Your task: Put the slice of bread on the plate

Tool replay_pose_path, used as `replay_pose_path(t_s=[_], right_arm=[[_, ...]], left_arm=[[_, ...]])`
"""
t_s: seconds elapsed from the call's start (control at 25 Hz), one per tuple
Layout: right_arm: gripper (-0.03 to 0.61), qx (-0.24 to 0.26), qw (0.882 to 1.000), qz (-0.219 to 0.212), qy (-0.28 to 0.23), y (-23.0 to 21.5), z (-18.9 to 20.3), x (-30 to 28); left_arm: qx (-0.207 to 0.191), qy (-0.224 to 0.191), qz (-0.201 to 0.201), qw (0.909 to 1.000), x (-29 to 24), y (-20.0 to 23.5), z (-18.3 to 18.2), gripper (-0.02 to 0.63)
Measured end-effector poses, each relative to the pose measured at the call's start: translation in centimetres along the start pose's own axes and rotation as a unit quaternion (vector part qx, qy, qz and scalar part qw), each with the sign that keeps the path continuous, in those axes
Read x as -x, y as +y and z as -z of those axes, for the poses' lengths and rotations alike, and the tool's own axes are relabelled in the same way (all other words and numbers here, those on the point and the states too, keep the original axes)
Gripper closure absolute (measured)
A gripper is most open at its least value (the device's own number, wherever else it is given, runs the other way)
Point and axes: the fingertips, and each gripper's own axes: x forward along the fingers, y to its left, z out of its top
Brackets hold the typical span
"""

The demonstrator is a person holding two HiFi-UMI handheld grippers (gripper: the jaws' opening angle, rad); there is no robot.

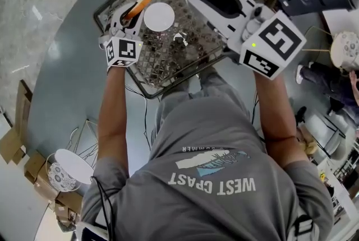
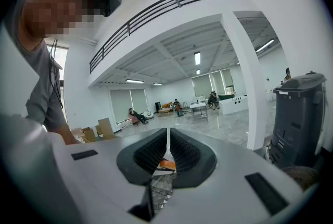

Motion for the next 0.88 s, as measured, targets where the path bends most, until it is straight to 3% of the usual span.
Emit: replay_pose_path(t_s=[0.88], right_arm=[[0.569,-0.037,0.999,0.011,0.027,-4.4,2.9,0.2]], left_arm=[[-0.078,0.113,0.05,0.9893,-8.7,-6.5,8.5,0.512]])
